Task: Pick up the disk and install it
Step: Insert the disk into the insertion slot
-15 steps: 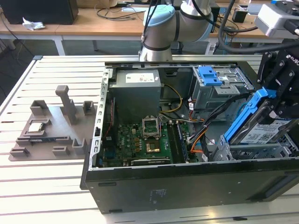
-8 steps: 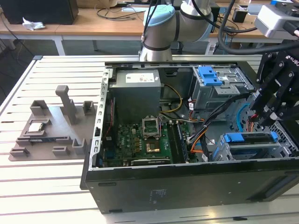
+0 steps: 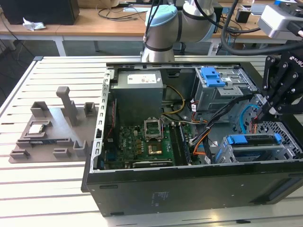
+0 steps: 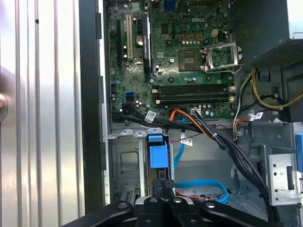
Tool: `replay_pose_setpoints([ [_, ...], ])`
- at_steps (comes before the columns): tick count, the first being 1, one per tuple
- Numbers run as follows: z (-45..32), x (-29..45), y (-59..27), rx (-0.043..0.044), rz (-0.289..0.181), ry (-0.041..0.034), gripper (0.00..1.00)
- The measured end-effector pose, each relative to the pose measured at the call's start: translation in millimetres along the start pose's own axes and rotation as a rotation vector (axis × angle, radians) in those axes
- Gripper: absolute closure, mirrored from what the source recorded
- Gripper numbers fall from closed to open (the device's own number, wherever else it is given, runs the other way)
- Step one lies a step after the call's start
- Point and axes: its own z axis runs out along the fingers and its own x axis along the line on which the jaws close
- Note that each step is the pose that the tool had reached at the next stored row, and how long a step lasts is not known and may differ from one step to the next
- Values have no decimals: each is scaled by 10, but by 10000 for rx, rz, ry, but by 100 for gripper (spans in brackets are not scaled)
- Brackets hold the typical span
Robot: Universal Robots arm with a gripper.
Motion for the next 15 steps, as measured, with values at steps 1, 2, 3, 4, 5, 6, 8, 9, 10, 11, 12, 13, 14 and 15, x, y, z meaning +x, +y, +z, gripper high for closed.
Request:
replay_pose_setpoints([
  [1,0,0,0,0,0,1,89],
  [2,0,0,0,0,0,1,89],
  [3,0,0,0,0,0,2,89],
  [4,0,0,0,0,0,3,89],
  [5,0,0,0,-1,0,3,89],
  [6,0,0,0,0,0,4,89],
  [8,0,0,0,0,0,5,89],
  [9,1,-3,-1,0,1,3,89],
  [10,2,-10,-11,0,1,5,89],
  [11,3,-19,-21,0,1,7,89],
  [12,7,-40,-46,-1,2,11,89],
  [13,12,-69,-75,-2,2,28,89],
  [14,25,-98,-109,-5,3,49,89],
  [15,43,-122,-142,-9,5,77,89],
])
